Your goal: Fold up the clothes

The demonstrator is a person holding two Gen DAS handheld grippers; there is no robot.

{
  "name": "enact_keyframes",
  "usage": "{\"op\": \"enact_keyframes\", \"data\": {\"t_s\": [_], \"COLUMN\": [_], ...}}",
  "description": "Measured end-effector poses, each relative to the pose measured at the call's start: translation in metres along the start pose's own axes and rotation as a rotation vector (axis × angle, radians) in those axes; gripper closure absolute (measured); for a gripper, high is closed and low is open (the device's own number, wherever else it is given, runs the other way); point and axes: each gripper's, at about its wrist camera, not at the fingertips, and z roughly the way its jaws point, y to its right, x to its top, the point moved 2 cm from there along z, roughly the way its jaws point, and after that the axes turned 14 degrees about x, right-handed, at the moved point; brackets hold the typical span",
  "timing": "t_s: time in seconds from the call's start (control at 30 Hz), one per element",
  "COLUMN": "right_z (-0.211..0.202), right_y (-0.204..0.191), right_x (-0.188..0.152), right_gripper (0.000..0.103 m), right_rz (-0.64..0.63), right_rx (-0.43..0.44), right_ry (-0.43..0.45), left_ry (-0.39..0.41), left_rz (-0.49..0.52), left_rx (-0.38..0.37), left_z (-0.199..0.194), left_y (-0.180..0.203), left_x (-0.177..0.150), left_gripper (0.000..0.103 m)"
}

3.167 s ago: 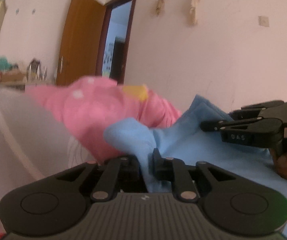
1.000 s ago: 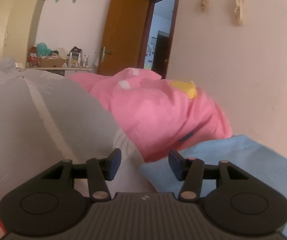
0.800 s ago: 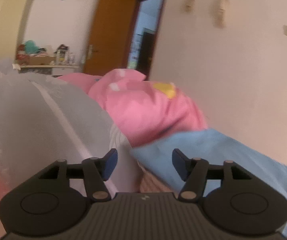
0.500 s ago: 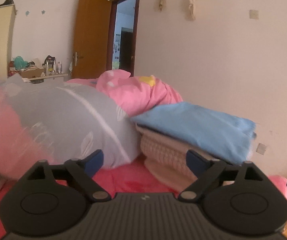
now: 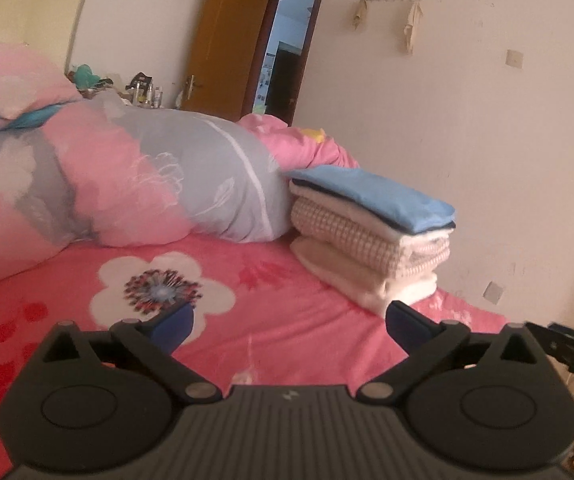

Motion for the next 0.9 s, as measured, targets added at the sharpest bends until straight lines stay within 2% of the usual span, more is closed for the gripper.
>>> {"op": "enact_keyframes", "data": {"t_s": [0.17, 0.4, 0.6, 0.9], "right_z": [-0.019, -0.029, -0.034, -0.035], "right_y": [-0.051, -0.092, -0.112, -0.119], "right_x": [-0.008, -0.015, -0.012, -0.013], "right_gripper": [0.001, 0.001, 0.001, 0.001], "right_rz": [-0.017, -0.013, -0.057, -0.072], "right_rx": [-0.002, -0.024, -0.09, -0.187], "right_ry": [-0.006, 0.003, -0.021, -0.041], "left_ry": [0.007, -0.015, -0.001, -0.045], "left_rz": [-0.002, 0.021, 0.022, 0.001], "left_rx": [0.007, 0.002, 0.028, 0.123], "left_z": [-0.028, -0.046, -0.055, -0.059], "left_y": [-0.012, -0.013, -0.01, -0.006], "left_x": [-0.014, -0.019, -0.018, -0.018], "left_gripper": [0.0, 0.0, 0.0, 0.0]}}
